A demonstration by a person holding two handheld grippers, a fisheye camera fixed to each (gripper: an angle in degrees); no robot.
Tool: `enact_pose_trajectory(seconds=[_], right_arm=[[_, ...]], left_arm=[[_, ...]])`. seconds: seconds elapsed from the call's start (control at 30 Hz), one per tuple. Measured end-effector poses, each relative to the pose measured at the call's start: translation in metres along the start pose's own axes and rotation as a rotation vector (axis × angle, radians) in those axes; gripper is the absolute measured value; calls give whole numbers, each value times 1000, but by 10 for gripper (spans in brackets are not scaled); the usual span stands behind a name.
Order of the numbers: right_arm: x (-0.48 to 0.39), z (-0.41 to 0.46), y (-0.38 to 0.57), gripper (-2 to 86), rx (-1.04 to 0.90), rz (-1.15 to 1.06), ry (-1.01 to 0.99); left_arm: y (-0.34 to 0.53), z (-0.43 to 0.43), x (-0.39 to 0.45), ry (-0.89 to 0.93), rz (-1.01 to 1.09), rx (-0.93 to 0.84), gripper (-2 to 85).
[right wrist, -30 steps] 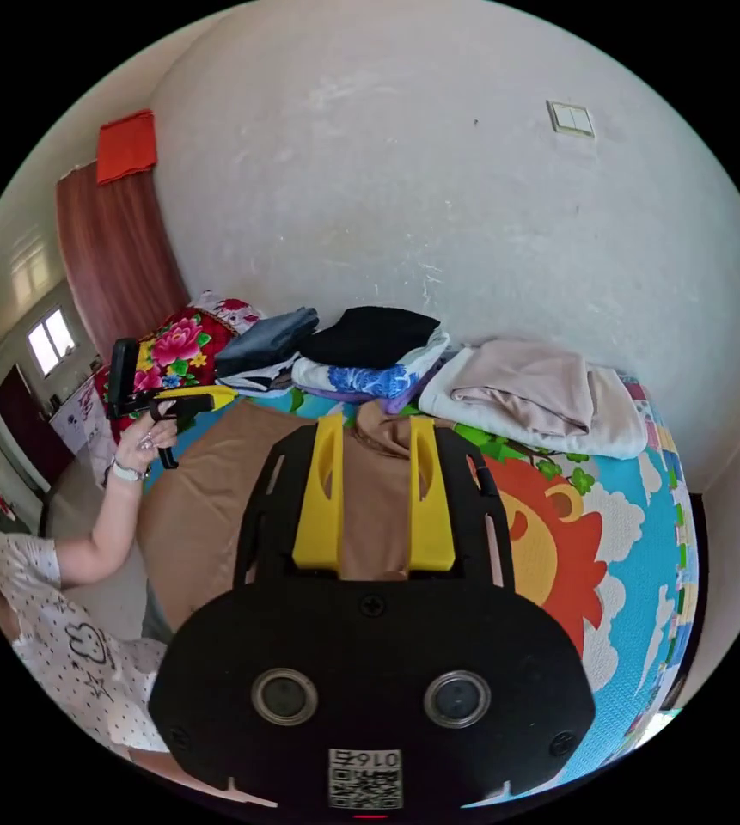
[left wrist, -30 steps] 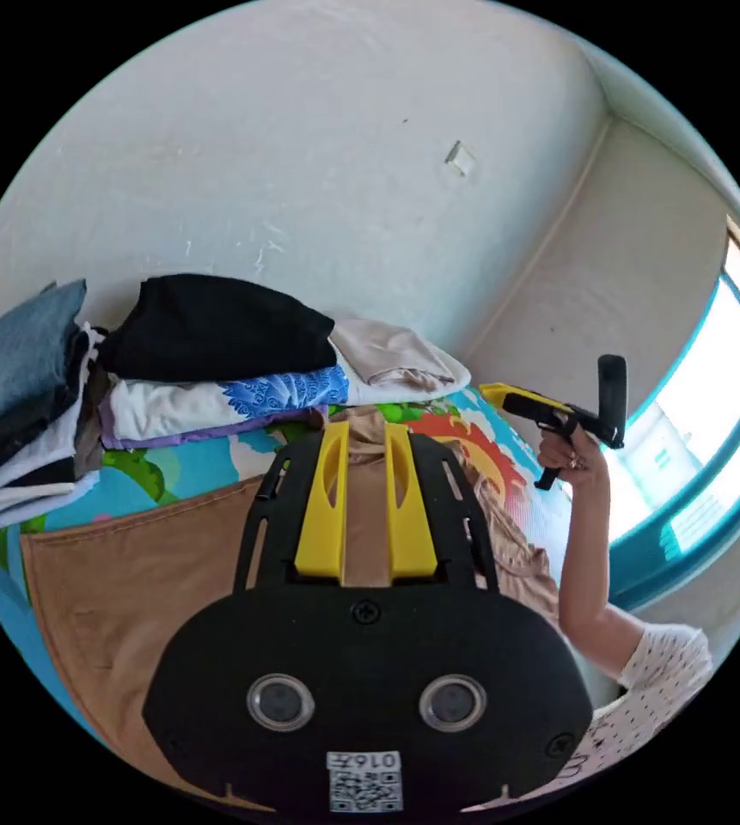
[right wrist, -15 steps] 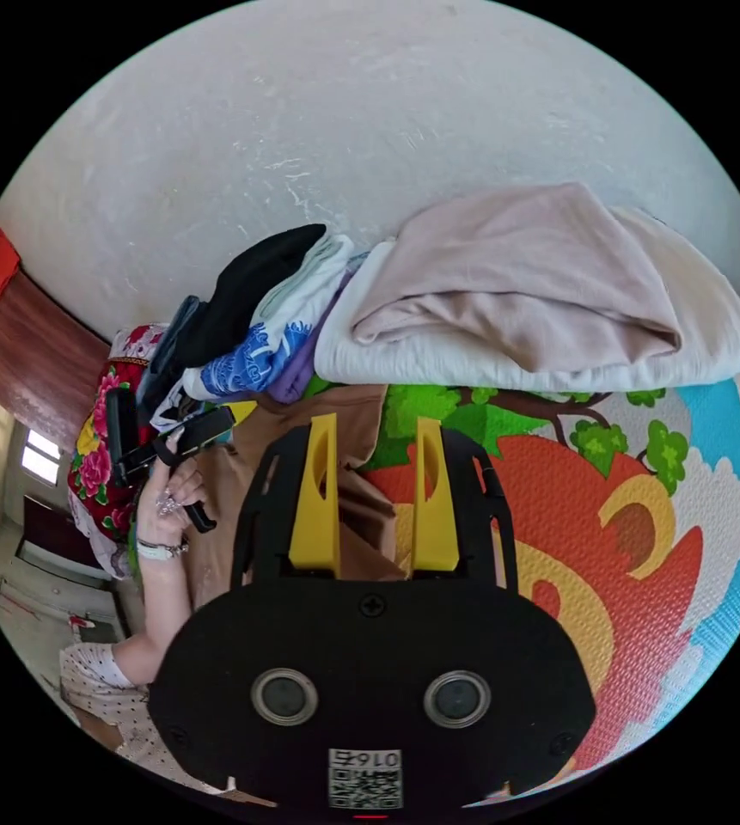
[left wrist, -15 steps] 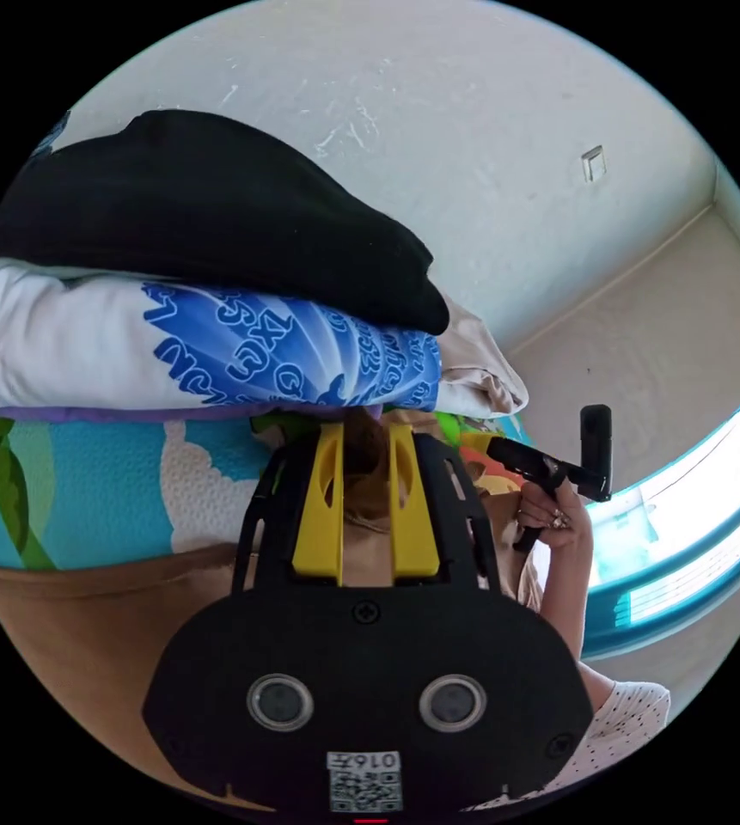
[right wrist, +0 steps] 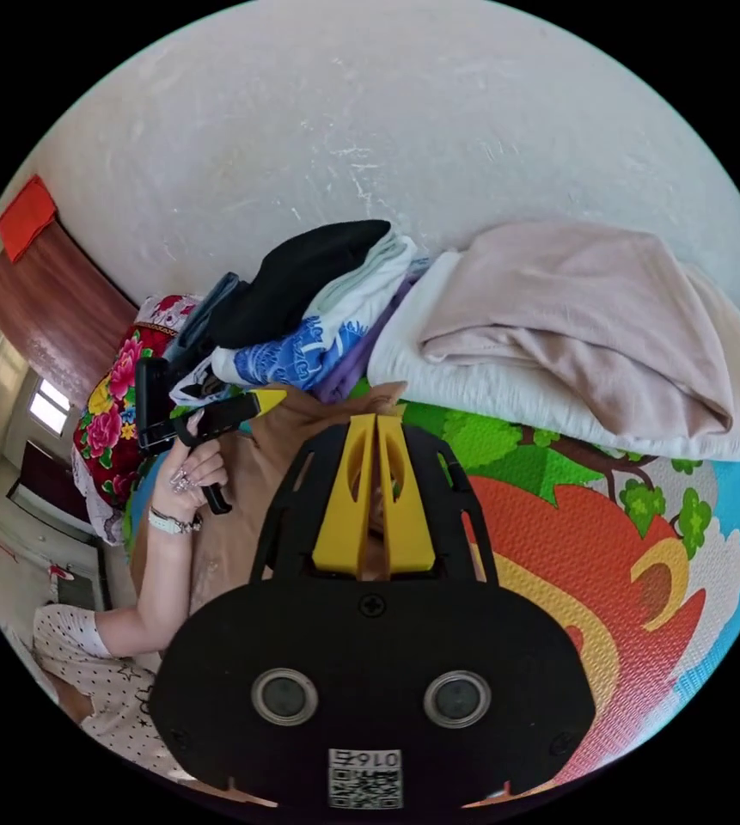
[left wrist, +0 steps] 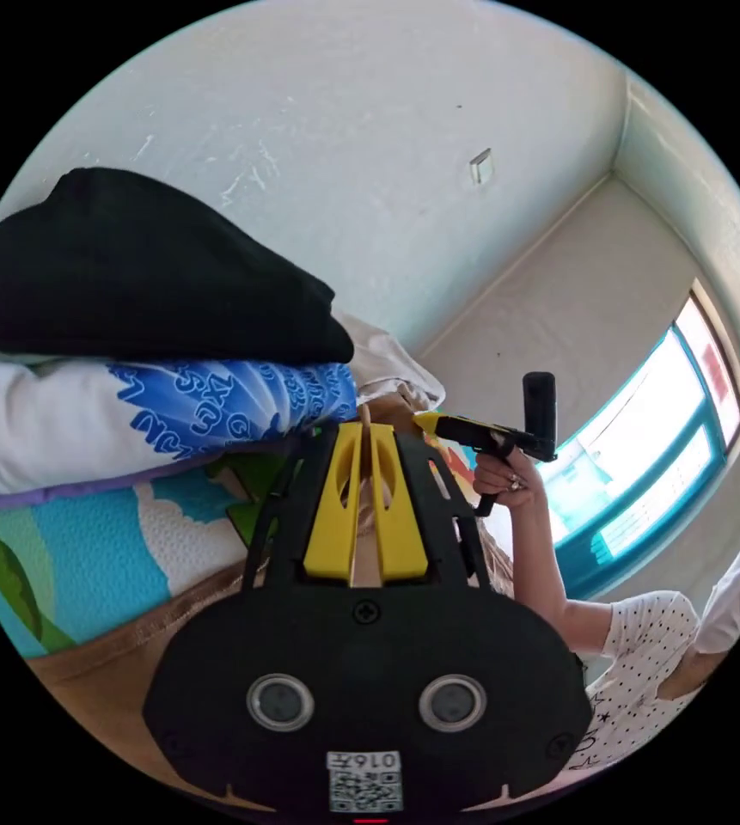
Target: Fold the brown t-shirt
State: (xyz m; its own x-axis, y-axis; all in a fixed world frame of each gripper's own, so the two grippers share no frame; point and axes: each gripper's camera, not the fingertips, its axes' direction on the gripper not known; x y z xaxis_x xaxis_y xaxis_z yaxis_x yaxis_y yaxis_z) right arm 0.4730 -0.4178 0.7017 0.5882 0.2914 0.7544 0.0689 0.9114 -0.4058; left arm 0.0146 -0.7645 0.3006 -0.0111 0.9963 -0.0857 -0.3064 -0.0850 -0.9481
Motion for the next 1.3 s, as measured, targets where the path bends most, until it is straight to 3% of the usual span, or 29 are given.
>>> enact_pose_trajectory(seconds=[0.37, 0.6, 0.8, 0.97, 1.03, 1.17, 1.23, 1.3], right_arm=[[-76, -102, 31, 2, 281, -318, -22], [-123, -123, 49, 1, 275, -467, 64], [-166, -111, 80, -1, 12, -766, 159], [-178, -80, 133, 5, -253, -1116, 182], [-176, -90, 136, 11, -182, -1124, 169], [-156, -136, 124, 51, 183, -921, 75], [-144, -139, 110, 73, 238, -772, 94], [-136, -129, 93, 82, 172, -676, 130]], left_arm=[[-2, -56, 10, 56, 159, 148, -9], [-13, -66, 28, 81, 240, 112, -9], [-28, -75, 40, -62, 129, -8, -10], [-36, -92, 58, -208, 89, 62, -9], [-41, -91, 66, -214, 104, 75, -9], [-59, -62, 77, -201, 153, -12, -9], [-68, -37, 78, -187, 169, -91, -8], [-79, 5, 83, -111, 221, -239, -4]])
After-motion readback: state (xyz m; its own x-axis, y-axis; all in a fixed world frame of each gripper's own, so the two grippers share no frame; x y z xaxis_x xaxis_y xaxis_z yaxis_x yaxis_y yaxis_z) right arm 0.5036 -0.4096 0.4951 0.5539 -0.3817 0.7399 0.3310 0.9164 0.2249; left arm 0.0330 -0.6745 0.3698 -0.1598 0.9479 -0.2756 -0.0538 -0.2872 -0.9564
